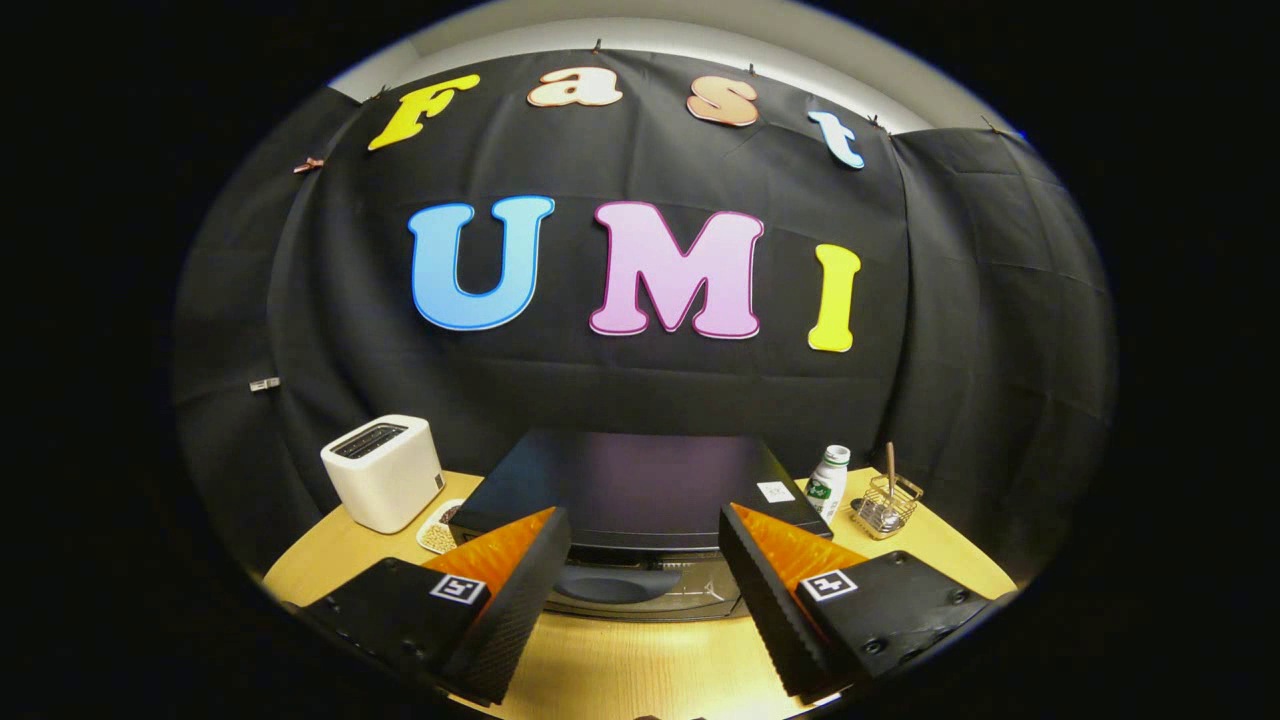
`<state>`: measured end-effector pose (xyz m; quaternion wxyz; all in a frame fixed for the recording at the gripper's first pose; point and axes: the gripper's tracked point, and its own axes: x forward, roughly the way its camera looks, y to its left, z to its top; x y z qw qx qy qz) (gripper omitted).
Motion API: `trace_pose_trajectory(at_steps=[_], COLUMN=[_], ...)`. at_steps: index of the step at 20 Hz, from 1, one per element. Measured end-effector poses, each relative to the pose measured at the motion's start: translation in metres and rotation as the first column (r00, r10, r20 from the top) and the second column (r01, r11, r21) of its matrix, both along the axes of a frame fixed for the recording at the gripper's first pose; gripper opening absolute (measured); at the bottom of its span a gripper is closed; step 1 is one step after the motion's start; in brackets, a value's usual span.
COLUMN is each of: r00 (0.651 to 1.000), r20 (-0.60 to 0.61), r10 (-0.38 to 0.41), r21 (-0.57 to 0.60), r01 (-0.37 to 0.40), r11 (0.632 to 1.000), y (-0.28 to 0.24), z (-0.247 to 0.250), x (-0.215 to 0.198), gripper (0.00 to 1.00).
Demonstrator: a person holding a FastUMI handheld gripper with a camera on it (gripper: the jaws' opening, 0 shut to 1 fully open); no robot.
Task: Open the toaster oven, put the food inside, and close the toaster oven door.
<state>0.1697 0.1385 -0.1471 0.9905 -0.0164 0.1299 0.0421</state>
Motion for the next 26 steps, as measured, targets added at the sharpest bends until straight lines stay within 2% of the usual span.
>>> trace_pose_trajectory(at_steps=[10,14,19,26], r00=[0.988,0.988,0.979,0.964], r20=[-0.154,-0.153,-0.205,-0.267], r10=[-0.021,-0.037,-0.011,-0.013], r21=[0.011,0.040,0.031,0.051], r01=[0.023,0.043,0.018,0.028], r11=[1.000,0.998,0.999,0.998], y=[0.015,0.015,0.017,0.013], z=[-0.083,-0.077,-0.084,-0.099], x=[0.030,0.031,0.017,-0.033], gripper=[0.98,0.97,0.97,0.97])
